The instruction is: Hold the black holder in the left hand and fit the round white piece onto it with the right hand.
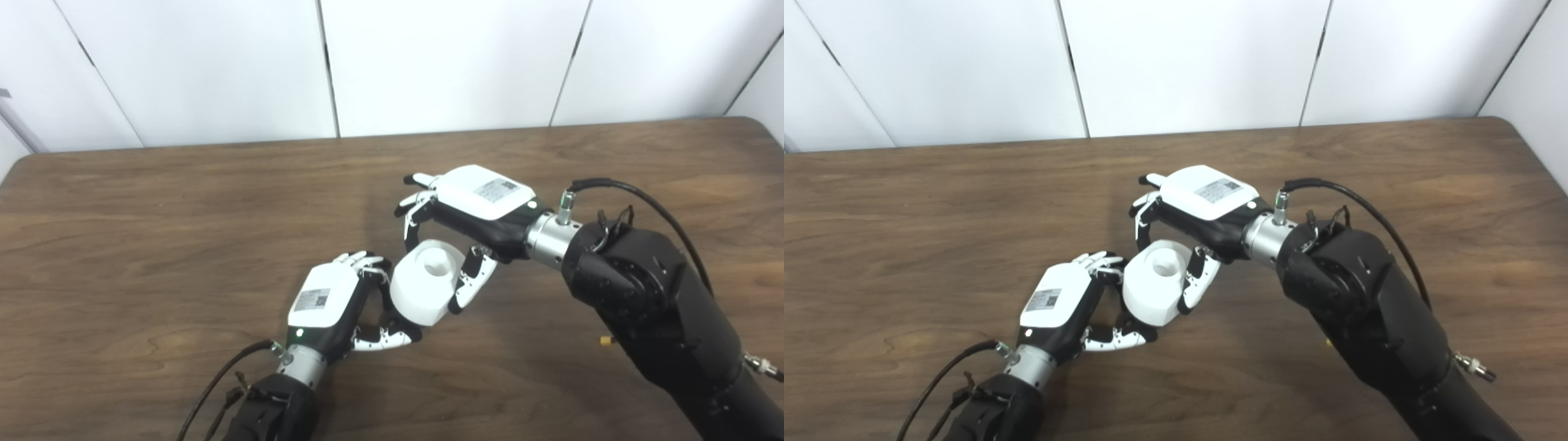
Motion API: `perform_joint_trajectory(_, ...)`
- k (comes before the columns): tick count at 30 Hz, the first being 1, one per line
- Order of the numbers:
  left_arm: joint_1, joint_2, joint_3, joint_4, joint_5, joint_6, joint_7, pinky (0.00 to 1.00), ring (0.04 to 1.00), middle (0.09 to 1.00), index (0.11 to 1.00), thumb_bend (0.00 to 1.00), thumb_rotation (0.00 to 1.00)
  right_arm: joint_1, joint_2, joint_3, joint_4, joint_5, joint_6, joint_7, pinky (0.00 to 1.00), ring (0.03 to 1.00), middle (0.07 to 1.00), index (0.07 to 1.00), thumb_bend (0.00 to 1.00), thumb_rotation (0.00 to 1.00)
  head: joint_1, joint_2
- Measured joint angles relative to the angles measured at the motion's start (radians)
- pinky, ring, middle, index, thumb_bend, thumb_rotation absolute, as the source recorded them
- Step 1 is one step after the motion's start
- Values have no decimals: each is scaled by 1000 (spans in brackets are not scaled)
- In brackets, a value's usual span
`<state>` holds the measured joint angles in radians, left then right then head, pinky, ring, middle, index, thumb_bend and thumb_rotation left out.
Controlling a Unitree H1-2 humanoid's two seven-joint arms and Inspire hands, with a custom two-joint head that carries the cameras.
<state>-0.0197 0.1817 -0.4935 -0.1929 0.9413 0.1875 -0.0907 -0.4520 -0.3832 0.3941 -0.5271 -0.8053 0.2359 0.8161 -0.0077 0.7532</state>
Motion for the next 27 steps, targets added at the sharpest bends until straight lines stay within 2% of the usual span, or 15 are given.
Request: perform_joint_trajectory(27, 0, -2, -2, 0, 0, 1, 0, 890, 886, 811, 489, 520, 54, 2, 18, 16, 33, -22, -12, -3, 921, 973, 836, 483, 524, 137, 6, 8)
